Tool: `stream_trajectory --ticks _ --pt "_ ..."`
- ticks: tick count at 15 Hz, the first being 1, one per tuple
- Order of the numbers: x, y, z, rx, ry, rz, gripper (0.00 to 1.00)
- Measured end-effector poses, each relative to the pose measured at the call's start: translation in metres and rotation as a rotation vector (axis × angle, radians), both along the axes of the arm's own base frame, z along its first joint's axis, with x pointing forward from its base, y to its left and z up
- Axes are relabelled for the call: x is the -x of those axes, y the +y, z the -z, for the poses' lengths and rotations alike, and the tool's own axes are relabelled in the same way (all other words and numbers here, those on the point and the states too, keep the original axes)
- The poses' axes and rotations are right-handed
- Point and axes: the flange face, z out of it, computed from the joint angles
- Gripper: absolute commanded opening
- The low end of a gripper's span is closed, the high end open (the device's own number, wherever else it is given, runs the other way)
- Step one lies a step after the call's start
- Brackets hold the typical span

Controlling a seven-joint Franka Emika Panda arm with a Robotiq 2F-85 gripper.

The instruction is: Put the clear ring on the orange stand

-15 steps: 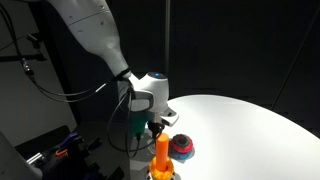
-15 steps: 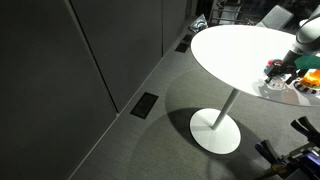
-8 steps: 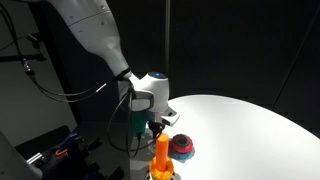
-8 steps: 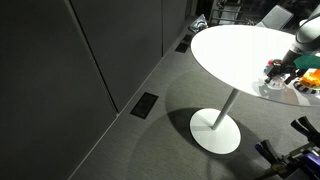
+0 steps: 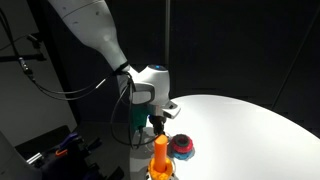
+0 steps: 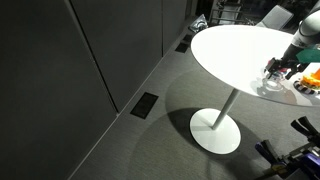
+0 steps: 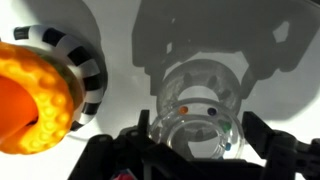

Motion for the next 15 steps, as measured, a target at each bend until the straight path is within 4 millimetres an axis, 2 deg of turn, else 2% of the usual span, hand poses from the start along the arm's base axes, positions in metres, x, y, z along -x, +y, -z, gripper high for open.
stream_trajectory --ticks 6,10,15 --pt "-0.001 0.0 -0.046 0.026 0.021 -0.055 0.66" --pt "0.003 -0.002 -0.086 0.051 0.017 -0.087 0.66" --pt "0.017 -0.001 -0.137 0.061 0.014 -0.118 0.66"
